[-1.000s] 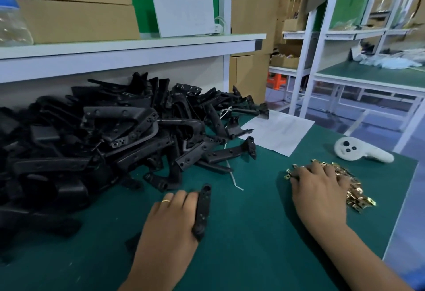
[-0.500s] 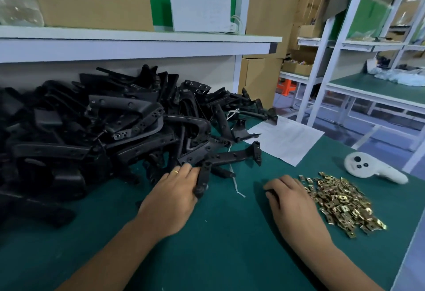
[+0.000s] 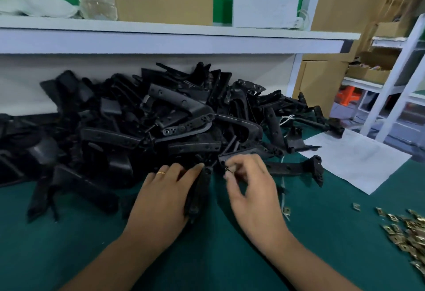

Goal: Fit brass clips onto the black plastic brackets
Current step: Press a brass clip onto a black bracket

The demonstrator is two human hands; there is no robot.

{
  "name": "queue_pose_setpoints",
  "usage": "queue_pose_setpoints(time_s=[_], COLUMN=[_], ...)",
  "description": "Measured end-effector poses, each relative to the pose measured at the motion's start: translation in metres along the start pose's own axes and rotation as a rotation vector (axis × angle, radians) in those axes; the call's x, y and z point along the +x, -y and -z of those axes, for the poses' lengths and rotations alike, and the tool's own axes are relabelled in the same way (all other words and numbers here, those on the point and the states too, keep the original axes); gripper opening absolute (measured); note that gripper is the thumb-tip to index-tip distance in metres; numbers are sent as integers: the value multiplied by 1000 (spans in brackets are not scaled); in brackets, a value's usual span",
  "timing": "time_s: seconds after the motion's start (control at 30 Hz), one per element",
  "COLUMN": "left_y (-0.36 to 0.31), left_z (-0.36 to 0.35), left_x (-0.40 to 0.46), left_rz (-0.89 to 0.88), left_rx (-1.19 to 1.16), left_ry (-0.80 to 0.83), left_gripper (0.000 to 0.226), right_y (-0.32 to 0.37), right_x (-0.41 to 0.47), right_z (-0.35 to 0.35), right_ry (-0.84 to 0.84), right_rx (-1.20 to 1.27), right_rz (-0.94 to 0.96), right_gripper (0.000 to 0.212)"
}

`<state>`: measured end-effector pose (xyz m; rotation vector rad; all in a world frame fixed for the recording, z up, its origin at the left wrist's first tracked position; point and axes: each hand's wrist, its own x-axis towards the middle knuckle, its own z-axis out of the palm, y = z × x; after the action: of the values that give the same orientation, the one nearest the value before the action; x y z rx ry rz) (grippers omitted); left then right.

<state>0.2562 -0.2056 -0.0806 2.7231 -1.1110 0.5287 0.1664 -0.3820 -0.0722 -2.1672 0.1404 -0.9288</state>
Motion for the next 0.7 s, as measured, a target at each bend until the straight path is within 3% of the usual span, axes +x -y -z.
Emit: queue_pose_setpoints(time_s=[0.13, 0.23, 0.43, 0.7], left_y=[7, 6, 7, 7], left_z=[0, -2, -9, -8], left_x=[6, 11, 27, 24], left_rz=[33, 15, -11, -41], left_rx=[-17, -87, -110, -192], left_ry=[-23, -42, -47, -4], left_gripper=[93, 83, 85, 85], right_y=[-2, -9, -11, -10], right_x=[12, 13, 16, 17], right_z=[-21, -18, -20, -15], right_ry=[124, 130, 114, 53], right_rx=[661, 1002, 1033, 1138], right_rz=[-328, -518, -567, -599], right_gripper=[28, 17, 8, 16])
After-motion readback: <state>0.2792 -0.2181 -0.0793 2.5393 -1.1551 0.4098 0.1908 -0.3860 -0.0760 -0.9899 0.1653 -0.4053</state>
